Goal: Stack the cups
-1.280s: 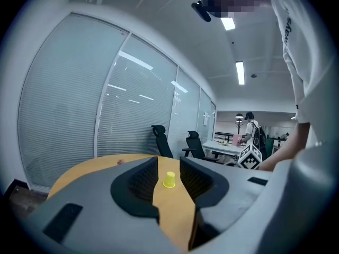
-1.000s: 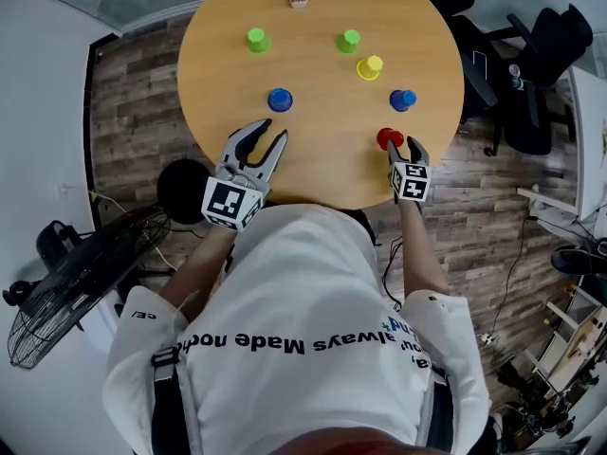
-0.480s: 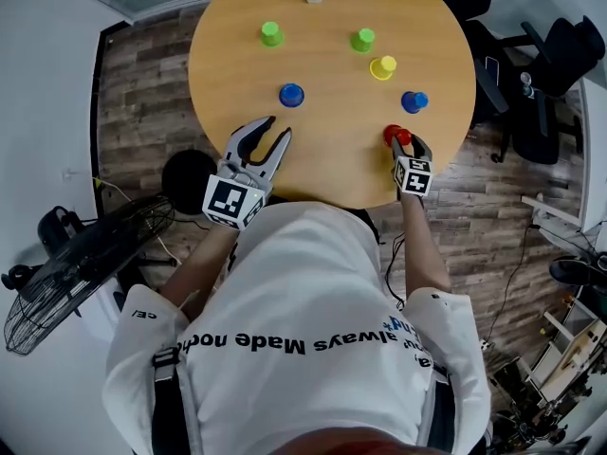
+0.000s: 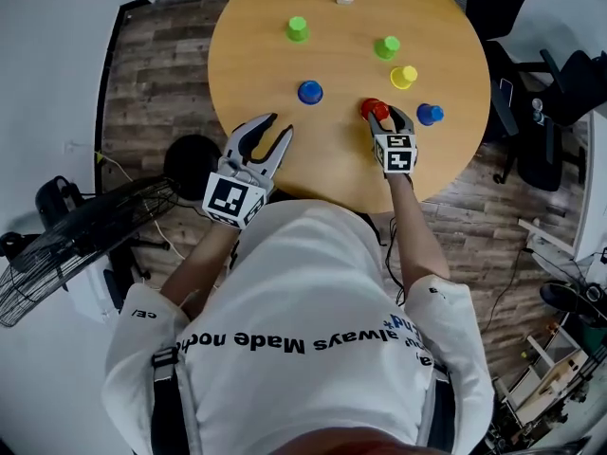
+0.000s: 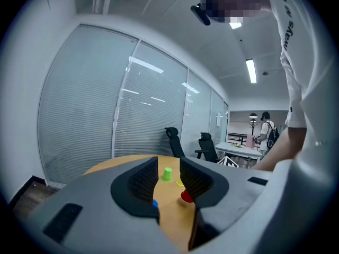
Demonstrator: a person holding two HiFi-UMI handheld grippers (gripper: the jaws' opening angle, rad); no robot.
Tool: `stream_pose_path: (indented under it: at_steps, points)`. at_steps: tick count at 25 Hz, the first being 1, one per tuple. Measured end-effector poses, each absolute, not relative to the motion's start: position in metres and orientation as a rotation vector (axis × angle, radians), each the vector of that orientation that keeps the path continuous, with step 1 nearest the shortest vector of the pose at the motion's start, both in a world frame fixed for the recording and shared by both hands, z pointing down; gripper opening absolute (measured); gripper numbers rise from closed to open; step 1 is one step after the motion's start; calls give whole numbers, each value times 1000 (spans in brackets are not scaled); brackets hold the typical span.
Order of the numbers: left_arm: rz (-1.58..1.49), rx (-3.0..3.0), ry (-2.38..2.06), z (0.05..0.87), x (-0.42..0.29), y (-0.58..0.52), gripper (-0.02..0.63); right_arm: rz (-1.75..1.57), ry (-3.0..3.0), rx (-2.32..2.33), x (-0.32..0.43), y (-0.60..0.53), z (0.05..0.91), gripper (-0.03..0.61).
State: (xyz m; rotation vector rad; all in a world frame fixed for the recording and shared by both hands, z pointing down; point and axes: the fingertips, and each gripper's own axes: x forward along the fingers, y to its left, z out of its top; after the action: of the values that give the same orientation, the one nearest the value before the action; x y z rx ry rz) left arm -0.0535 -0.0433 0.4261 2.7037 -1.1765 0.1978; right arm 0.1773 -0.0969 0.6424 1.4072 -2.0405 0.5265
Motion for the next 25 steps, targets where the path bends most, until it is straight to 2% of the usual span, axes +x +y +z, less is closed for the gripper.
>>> stream_pose_path:
  at_steps: [13, 22, 25]
  points:
    - [205, 2619, -1319, 424, -91, -40, 144, 479, -2129, 1181, 88, -130, 661, 229]
    - [223, 2590, -1343, 427, -101, -36, 144, 513, -2112, 1143, 75, -131, 683, 229]
    - [214, 2573, -1347, 429, -103, -39, 144, 550, -2119, 1147, 74, -131, 685, 256]
